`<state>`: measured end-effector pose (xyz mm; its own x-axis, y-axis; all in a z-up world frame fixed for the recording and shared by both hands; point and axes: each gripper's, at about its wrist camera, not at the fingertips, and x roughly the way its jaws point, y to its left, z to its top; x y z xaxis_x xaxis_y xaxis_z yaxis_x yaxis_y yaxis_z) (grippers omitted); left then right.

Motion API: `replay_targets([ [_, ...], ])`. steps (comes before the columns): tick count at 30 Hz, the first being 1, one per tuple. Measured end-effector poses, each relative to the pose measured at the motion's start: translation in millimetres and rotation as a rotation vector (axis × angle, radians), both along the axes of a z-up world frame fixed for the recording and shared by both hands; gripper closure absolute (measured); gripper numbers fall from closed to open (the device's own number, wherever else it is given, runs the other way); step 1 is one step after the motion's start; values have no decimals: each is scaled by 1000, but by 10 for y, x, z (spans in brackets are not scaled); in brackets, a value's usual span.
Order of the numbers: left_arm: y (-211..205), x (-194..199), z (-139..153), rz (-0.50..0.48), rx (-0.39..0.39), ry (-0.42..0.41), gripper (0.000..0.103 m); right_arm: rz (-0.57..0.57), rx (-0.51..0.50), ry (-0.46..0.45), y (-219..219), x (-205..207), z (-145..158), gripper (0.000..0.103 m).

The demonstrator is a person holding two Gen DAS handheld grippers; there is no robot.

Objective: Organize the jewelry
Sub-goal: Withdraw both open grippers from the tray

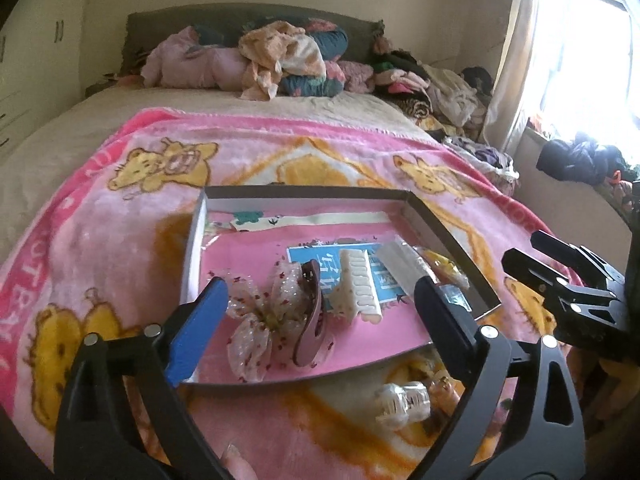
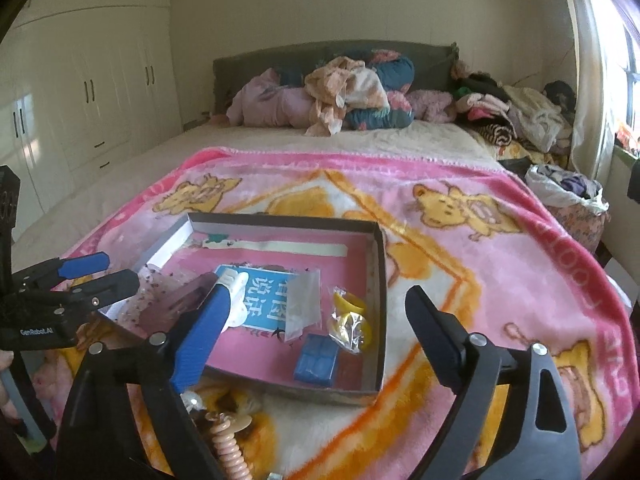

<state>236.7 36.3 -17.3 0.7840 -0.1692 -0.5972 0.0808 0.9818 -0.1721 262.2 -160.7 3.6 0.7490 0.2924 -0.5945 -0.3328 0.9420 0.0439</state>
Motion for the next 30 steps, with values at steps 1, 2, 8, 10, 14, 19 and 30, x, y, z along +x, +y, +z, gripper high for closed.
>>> replay_targets([
  [1, 9, -29, 13, 3, -1, -4, 17, 1, 0, -9, -4, -51, 32, 16],
  [2, 20, -65, 25, 5, -1, -7, 14, 1, -1, -14, -12, -84, 53, 15],
  [8, 31, -255, 112, 12, 9, -35, 12, 7, -6, -42, -35, -300, 182, 14],
  [10, 34, -323, 147, 11, 10, -44, 12, 10, -6, -50, -41, -369, 220, 14],
  [14, 19, -433, 196, 11, 15, -64, 12, 13, -6, -67, -68, -515, 284, 14],
  [19, 21, -563, 230, 12, 7, -76, 12, 15, 2, -71, -108, -681, 324, 14],
  [30, 15, -825, 198, 0, 1, -76, 12, 17, -3, -62, -116, -913, 307, 14],
])
